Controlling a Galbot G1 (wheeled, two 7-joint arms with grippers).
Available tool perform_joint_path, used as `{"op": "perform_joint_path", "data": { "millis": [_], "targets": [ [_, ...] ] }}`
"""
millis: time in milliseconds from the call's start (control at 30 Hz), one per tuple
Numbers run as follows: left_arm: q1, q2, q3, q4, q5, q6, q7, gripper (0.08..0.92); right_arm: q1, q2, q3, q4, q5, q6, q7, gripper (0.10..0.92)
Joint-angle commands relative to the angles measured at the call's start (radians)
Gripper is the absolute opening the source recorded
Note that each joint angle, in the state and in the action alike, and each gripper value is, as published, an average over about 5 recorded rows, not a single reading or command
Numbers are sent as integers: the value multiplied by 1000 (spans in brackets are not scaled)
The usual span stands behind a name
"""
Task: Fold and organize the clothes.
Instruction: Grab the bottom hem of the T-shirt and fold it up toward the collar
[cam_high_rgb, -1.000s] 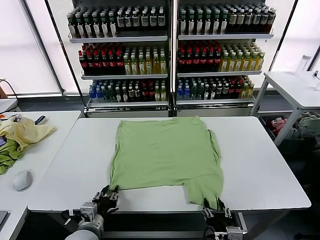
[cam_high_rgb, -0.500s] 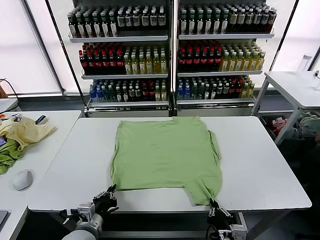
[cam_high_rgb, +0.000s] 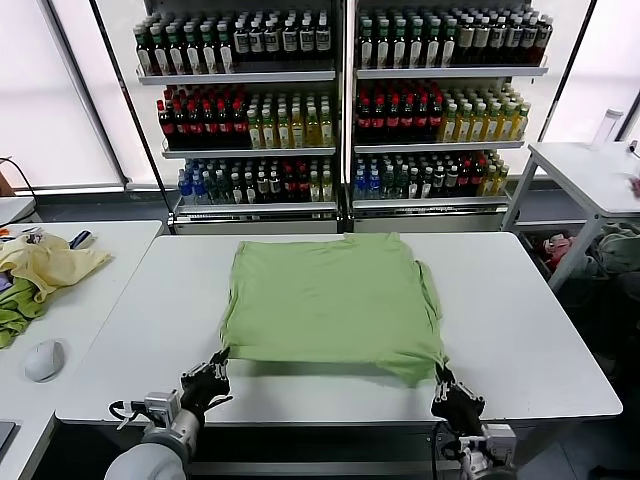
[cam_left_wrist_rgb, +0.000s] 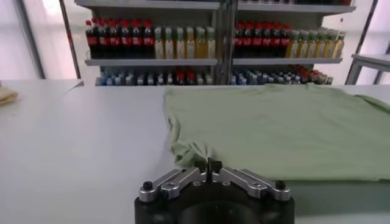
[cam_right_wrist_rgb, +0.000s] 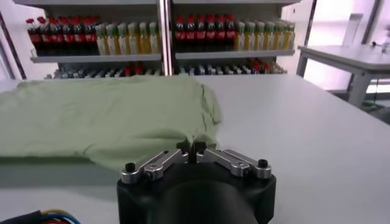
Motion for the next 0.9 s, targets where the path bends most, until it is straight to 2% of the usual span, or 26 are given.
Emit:
{"op": "perform_joint_path", "data": {
  "millis": [33, 367, 767, 900],
  "targets": [
    [-196, 41, 50, 134, -17, -7, 3, 88, 208, -57, -19, -98, 25, 11, -8, 137],
    [-333, 57, 146, 269, 34, -8, 1, 88, 417, -99, -133, -272, 15, -5, -19, 137],
    [-435, 19, 222, 410, 127, -18, -6, 88, 537, -66, -208, -416, -77, -30, -45, 139],
    [-432, 4, 219, 410, 135, -20, -11, 93, 530, -49, -219, -428, -94, -56, -57, 202]
  ]
}}
